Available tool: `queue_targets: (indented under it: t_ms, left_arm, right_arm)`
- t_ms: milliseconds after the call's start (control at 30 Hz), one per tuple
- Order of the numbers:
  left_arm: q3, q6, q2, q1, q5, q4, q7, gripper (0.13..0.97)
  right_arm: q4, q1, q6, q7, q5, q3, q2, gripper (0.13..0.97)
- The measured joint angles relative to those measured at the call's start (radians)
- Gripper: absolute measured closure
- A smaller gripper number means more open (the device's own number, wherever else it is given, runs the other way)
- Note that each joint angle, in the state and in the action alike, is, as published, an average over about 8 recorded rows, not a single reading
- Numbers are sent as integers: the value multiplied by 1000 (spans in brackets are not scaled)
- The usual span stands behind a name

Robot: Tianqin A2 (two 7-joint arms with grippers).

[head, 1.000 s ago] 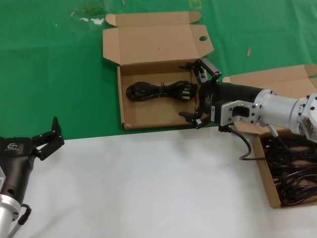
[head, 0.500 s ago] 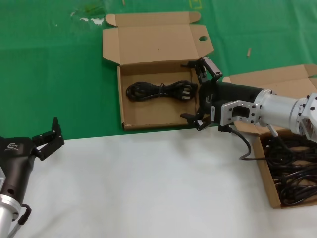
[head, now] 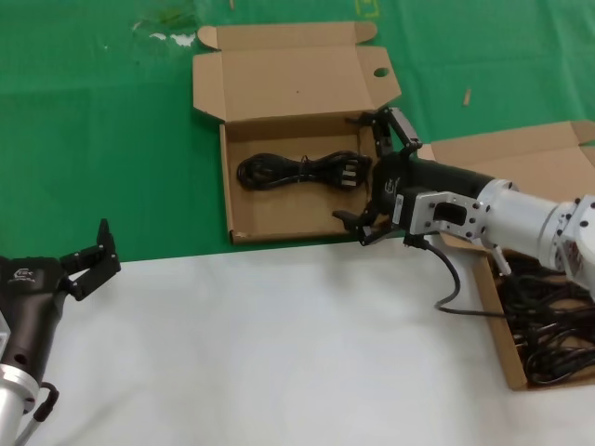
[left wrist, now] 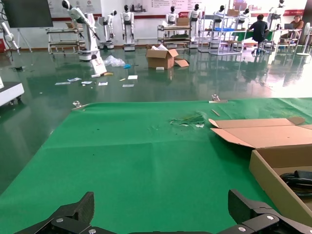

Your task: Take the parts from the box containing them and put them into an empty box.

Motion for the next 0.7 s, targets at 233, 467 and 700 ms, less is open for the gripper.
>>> queue_targets:
  t_ms: [233, 467, 700]
  left_arm:
    - [0, 0, 0, 0, 0, 0, 0, 132]
    - [0, 0, 0, 0, 0, 0, 0, 132]
    - [0, 0, 0, 0, 0, 0, 0, 132]
  right_arm:
    - [49, -66, 66, 68, 22, 33, -14, 129]
    - [100, -135, 135, 139, 44, 68, -28, 129]
    - [150, -203, 202, 208, 66, 102, -42, 129]
